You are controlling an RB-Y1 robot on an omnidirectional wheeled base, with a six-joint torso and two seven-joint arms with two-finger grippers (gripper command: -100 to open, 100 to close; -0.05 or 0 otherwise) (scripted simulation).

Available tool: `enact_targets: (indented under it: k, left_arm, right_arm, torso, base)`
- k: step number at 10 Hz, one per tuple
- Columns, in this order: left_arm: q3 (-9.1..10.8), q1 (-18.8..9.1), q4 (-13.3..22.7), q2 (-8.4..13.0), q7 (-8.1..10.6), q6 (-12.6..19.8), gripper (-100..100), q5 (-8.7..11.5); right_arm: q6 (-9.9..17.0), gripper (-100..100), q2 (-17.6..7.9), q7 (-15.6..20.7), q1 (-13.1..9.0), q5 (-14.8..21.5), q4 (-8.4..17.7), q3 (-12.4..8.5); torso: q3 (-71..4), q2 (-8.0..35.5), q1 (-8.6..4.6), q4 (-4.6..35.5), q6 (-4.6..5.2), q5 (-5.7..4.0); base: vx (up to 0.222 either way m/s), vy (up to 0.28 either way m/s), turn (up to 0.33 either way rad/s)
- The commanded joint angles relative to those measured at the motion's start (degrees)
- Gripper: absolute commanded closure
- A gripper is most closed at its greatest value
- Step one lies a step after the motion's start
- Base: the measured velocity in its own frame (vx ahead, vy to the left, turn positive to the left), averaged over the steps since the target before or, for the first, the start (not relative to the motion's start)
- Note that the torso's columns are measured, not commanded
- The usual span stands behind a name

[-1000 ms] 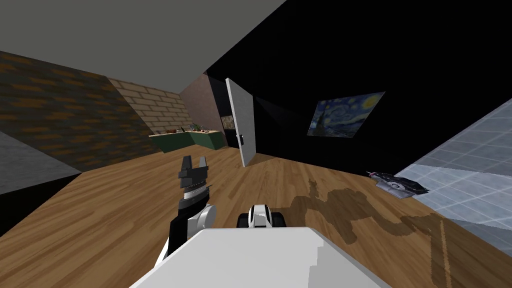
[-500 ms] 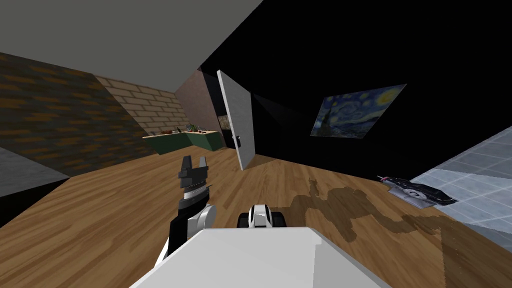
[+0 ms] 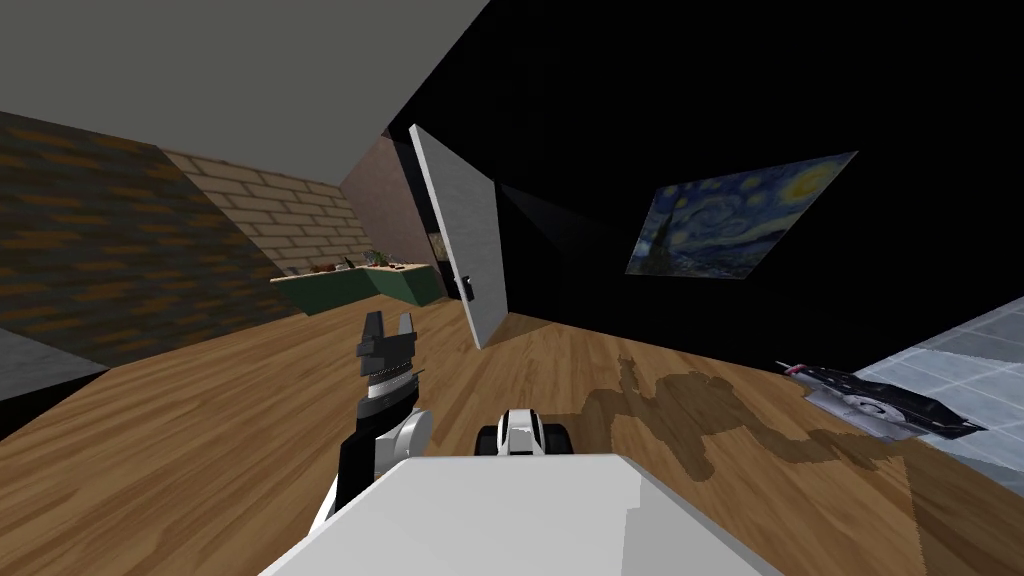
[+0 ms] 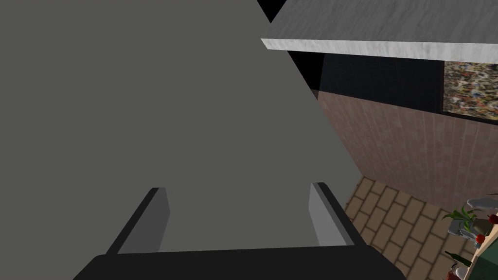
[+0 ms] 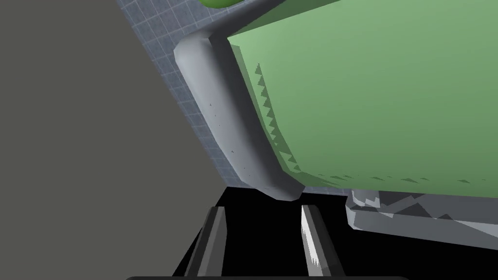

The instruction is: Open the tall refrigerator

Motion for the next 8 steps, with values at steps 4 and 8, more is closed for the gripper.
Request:
enact_targets:
  k: [4, 8]
  left_arm:
    - [-0.02, -0.03, 0.0, -0.02, 0.0, 0.0, 0, 0.0]
    - [-0.01, -0.02, 0.01, -0.01, 0.0, 0.01, 0, 0.0]
  right_arm:
    - [-1.02, -100, 0.16, -0.85, 3.12, -1.55, 2.62, 0.51]
    - [-2.55, -100, -0.73, -2.42, 6.7, -4.09, 4.13, 0.54]
  torso:
    - [0.41, 0.1, 0.42, 0.21, -0.03, -0.21]
    - [0.83, 0.11, -0.08, 0.49, 0.09, -0.73]
  base:
    - [0.091, -0.057, -0.029]
    - [0.034, -0.06, -0.026]
